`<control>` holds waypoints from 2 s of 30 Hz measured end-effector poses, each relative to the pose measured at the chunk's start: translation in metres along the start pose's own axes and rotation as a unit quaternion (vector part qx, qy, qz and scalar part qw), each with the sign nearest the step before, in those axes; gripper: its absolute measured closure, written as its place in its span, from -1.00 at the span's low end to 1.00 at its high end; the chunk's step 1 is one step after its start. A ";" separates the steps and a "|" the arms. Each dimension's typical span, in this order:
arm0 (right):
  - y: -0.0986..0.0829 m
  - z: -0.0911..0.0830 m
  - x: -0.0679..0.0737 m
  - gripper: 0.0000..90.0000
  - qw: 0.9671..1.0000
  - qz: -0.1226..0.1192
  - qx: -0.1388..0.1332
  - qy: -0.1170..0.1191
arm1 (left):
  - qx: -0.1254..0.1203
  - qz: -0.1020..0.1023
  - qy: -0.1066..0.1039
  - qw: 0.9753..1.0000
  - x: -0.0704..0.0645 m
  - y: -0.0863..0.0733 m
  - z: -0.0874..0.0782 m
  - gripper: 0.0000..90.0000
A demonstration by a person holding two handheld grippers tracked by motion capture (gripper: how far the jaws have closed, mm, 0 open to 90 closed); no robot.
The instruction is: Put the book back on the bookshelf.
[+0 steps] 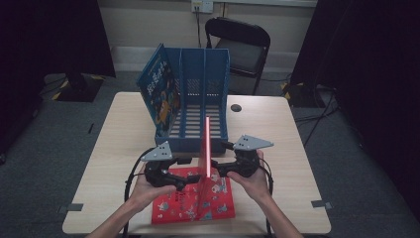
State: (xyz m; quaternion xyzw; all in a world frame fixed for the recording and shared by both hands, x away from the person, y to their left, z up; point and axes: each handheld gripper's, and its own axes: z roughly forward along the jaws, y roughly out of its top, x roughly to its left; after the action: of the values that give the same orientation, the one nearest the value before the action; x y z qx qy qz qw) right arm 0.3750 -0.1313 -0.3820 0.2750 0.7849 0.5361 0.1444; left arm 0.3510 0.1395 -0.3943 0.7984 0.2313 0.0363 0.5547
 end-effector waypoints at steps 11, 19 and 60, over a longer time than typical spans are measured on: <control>0.003 0.012 0.003 -0.55 1.000 -0.001 0.005 0.010 | 0.000 0.005 0.004 1.000 0.001 -0.001 -0.002 -0.42; 0.003 0.013 0.002 -0.54 1.000 0.002 0.005 0.016 | -0.002 0.006 0.007 1.000 -0.001 -0.001 0.000 -0.45; -0.027 -0.056 0.017 -0.21 0.999 0.003 0.011 0.049 | 0.004 0.001 0.016 1.000 -0.003 -0.001 0.003 -0.57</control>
State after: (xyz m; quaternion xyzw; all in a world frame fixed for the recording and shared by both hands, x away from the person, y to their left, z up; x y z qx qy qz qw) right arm 0.3244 -0.1710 -0.3840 0.2522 0.7960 0.5409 0.1008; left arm 0.3490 0.1355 -0.3959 0.8001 0.2395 0.0481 0.5479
